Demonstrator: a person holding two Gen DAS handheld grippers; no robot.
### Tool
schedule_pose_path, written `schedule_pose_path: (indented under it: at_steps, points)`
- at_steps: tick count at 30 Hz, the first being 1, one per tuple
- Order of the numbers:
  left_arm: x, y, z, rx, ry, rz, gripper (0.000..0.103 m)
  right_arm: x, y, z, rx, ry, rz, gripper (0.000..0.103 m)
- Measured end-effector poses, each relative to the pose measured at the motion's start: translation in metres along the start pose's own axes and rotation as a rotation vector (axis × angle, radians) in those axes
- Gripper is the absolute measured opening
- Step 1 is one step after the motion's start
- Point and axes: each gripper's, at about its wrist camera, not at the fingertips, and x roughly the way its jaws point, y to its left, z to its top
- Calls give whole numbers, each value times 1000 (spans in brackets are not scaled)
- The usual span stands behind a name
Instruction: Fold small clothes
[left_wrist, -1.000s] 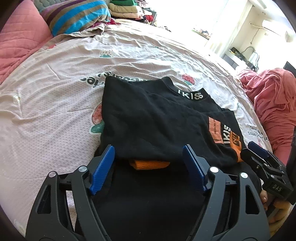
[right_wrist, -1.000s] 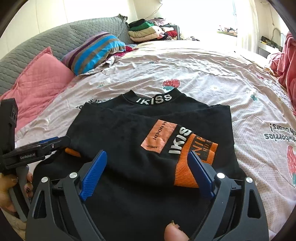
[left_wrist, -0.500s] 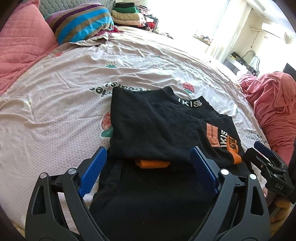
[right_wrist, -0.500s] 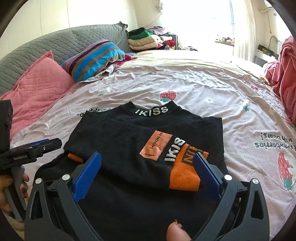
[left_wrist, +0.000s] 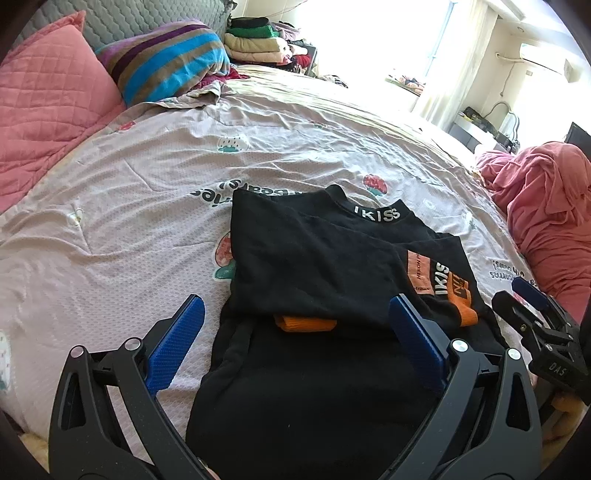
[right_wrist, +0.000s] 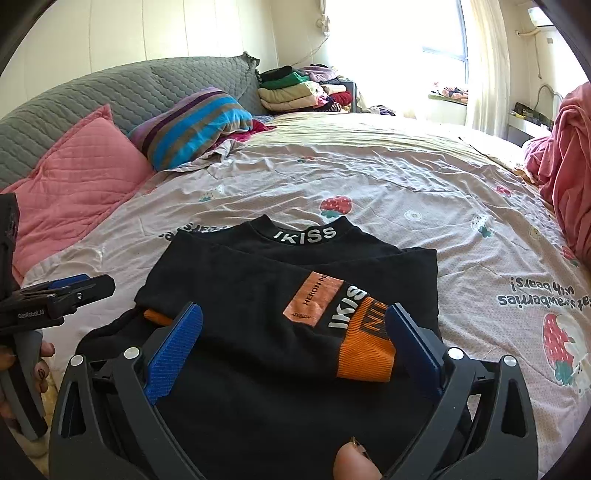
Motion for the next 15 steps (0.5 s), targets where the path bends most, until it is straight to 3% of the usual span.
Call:
schedule_pose_path:
  at_steps: [15]
  points:
    - [-28, -2, -11, 26, -18, 4, 94, -29, 4, 0, -25, -40, -7, 98]
